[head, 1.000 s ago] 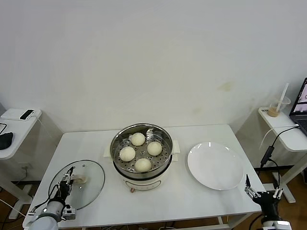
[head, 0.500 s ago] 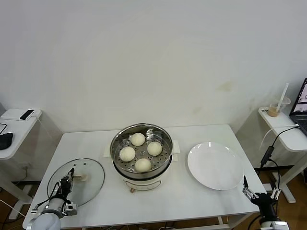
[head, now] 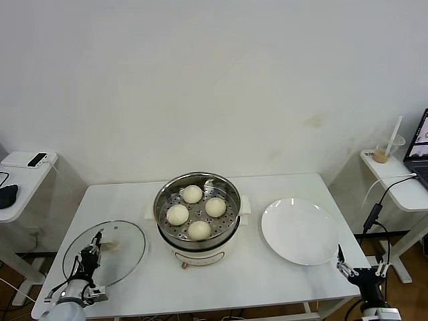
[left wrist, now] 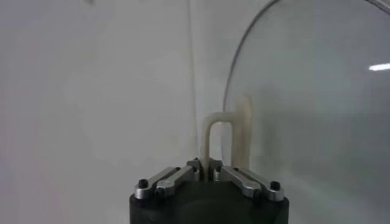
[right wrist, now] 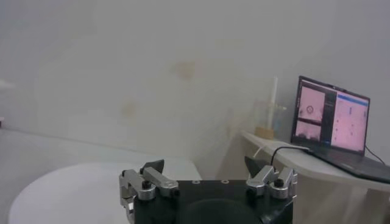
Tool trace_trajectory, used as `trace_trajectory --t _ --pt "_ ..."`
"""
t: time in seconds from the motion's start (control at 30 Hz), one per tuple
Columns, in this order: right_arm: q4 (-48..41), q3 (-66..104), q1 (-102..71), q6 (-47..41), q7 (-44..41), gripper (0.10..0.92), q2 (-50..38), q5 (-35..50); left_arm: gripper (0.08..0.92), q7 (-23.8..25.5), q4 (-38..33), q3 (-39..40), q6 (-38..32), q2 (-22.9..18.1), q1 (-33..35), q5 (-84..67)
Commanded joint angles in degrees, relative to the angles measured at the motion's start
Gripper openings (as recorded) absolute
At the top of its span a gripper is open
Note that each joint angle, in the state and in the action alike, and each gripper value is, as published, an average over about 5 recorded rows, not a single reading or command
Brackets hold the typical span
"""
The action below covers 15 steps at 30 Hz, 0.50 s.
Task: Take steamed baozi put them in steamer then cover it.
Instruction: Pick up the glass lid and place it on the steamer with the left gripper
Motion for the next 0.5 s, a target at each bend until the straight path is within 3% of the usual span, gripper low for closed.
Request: trace_trajectory --t 0.03,0.2,0.5 --pt "-0.78 -0.74 0.26 0.30 0.06 0.823 -0.45 -0.20 0.145 -3.22 -8.97 -4.50 0.16 -1.03 4.01 -1.31" --pt "-1.58 -1.49 0.93 0.38 0.06 0.823 -0.95 -0.37 0.145 -1.02 -14.69 -7.38 1.92 -0.16 5.73 -0.77" --pt "-1.92 -2.24 1.68 -0.02 -0.14 0.823 -1.99 -0.83 0.145 8.34 -21.24 -10.68 6.10 4.16 6.81 -0.45"
